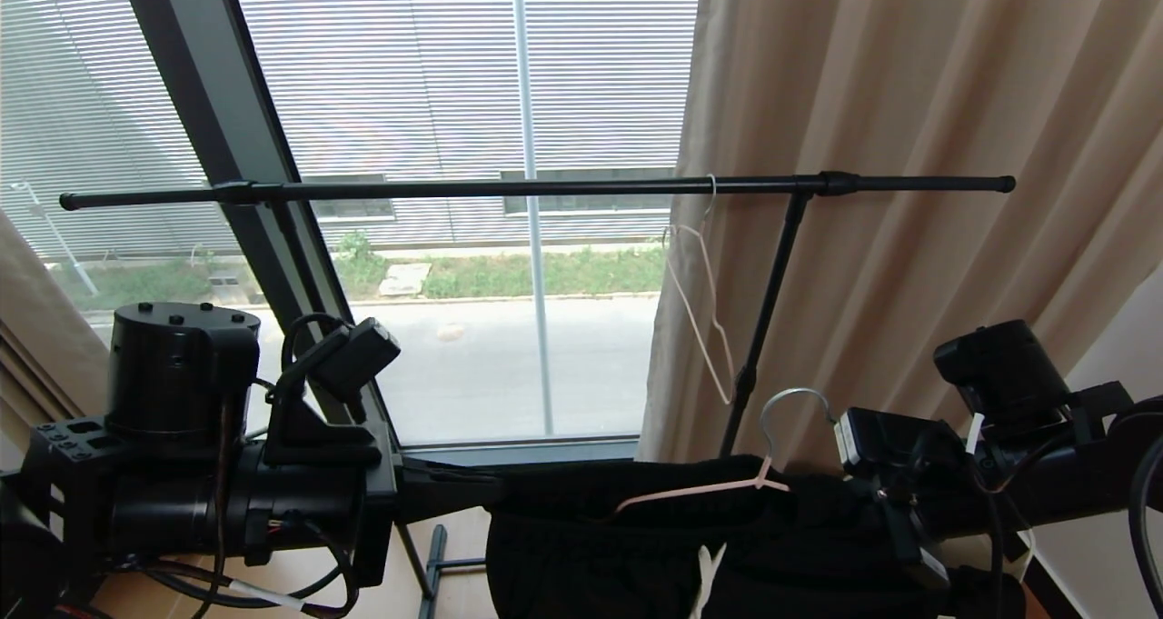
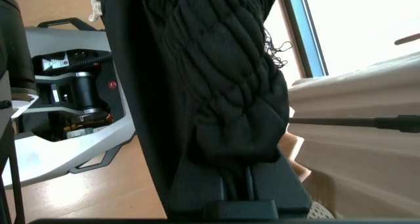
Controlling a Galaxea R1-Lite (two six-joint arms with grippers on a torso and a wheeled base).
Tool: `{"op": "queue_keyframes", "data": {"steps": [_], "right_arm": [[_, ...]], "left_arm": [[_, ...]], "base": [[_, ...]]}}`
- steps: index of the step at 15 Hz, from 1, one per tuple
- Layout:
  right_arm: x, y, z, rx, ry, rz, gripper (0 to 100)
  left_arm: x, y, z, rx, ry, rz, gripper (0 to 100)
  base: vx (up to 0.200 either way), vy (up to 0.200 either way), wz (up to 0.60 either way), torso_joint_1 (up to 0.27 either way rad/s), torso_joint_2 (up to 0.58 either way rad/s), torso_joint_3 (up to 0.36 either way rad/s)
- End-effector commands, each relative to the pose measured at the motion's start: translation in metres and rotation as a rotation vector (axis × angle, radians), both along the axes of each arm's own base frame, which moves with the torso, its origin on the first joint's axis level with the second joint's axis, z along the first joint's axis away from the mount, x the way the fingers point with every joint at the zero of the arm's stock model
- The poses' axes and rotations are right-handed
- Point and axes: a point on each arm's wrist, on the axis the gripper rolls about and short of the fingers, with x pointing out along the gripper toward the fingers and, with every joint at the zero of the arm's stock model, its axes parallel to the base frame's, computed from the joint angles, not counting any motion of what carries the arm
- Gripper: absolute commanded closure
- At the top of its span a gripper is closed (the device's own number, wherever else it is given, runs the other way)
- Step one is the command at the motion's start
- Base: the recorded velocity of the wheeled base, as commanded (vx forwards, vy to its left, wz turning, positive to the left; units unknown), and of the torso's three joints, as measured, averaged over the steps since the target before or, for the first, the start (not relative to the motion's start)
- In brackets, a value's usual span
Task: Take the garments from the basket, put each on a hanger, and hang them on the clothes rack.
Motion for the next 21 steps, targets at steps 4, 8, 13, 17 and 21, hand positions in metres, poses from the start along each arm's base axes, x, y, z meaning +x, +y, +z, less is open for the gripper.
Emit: {"op": "queue_keyframes", "data": {"steps": [4, 8, 13, 17, 21], "right_arm": [[0.0, 0.0, 0.001, 0.005, 0.0, -0.006, 100], [0.005, 0.001, 0.0, 0.023, -0.009, -0.031, 100], [0.011, 0.0, -0.007, 0.022, 0.005, -0.054, 100], [0.019, -0.006, -0.013, 0.0, -0.005, -0.094, 100], [0.021, -0.015, -0.009, -0.006, -0.03, -0.132, 100]], "left_arm": [[0.025, -0.041, 0.011, 0.156, -0.023, 0.065, 100], [0.025, -0.063, 0.03, 0.165, -0.025, 0.009, 100], [0.029, -0.075, 0.054, 0.151, -0.038, -0.013, 100], [0.03, -0.074, 0.072, 0.126, -0.042, 0.0, 100], [0.037, -0.059, 0.074, 0.13, -0.048, 0.055, 100]], "base": [[0.0, 0.0, 0.0, 0.0, 0.0, 0.0], [0.0, 0.0, 0.0, 0.0, 0.0, 0.0], [0.0, 0.0, 0.0, 0.0, 0.0, 0.0], [0.0, 0.0, 0.0, 0.0, 0.0, 0.0], [0.0, 0.0, 0.0, 0.0, 0.0, 0.0]]}}
